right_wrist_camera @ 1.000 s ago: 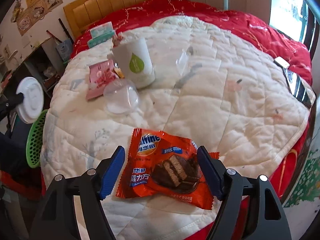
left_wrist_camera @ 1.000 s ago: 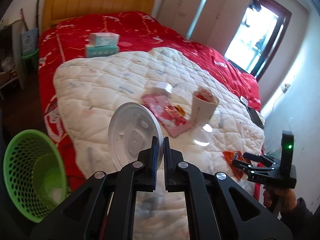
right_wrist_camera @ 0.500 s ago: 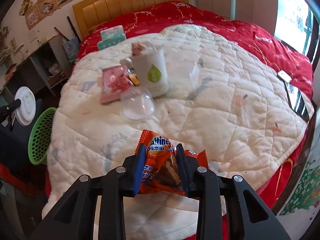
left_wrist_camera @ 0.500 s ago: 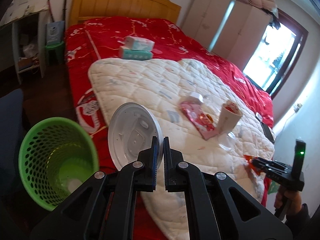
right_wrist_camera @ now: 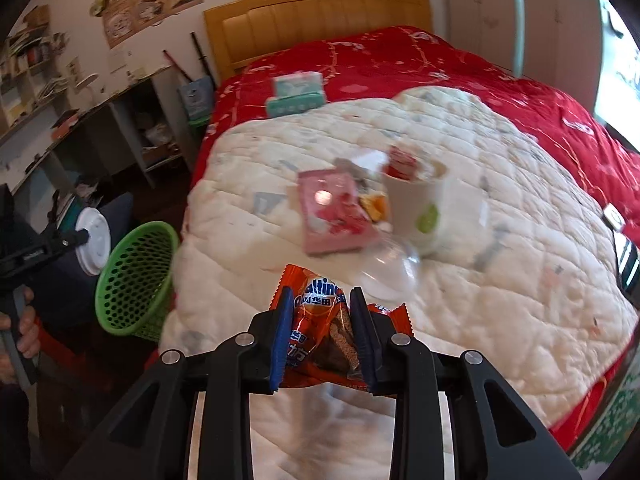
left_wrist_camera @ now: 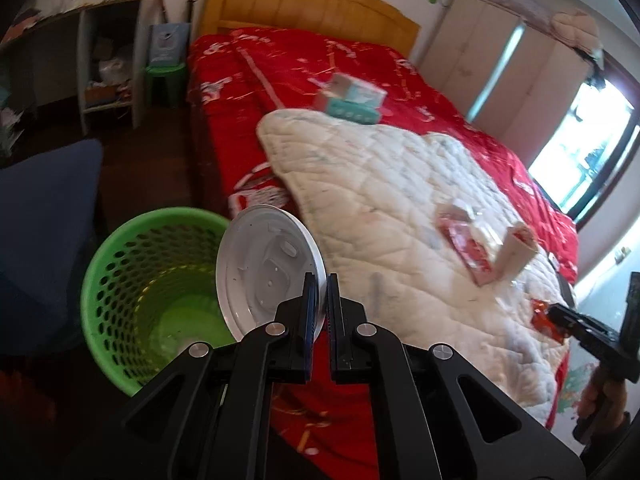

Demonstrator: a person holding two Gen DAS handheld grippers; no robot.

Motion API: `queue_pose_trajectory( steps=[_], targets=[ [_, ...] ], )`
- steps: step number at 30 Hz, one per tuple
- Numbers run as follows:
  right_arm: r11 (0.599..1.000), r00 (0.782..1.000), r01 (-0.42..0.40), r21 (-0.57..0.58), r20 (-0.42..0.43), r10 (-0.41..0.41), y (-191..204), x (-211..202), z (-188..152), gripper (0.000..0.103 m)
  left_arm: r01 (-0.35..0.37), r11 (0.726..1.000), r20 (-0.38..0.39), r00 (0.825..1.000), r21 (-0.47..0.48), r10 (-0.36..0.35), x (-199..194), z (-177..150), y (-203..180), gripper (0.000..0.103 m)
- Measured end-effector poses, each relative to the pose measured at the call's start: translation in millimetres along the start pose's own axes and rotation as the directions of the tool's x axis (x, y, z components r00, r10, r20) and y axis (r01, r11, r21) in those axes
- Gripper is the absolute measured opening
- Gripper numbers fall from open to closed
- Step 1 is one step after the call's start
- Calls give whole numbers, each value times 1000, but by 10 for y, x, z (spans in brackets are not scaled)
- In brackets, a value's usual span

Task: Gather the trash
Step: 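Carry the white lid to the green wastebasket with the left tool, then drop the white lid and the orange wrapper into the wastebasket with both tools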

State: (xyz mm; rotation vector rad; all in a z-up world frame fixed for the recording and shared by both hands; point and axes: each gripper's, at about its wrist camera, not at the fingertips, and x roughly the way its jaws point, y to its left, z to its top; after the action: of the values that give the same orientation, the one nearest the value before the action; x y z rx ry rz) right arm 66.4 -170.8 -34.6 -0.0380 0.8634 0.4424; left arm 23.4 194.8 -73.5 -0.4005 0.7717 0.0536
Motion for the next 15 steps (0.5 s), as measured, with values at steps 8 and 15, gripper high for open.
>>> queue_pose_trajectory(
  steps=[8, 15],
  targets=[
    [996, 998, -61, -65, -9, 60, 443, 198, 232, 28, -57, 996, -68, 996, -67, 52, 242, -30, 473, 4],
    [986, 993, -115, -124, -29, 113, 845, 381, 352, 28, -67, 990, -114, 992, -123, 53, 426, -98, 723, 4]
  ],
)
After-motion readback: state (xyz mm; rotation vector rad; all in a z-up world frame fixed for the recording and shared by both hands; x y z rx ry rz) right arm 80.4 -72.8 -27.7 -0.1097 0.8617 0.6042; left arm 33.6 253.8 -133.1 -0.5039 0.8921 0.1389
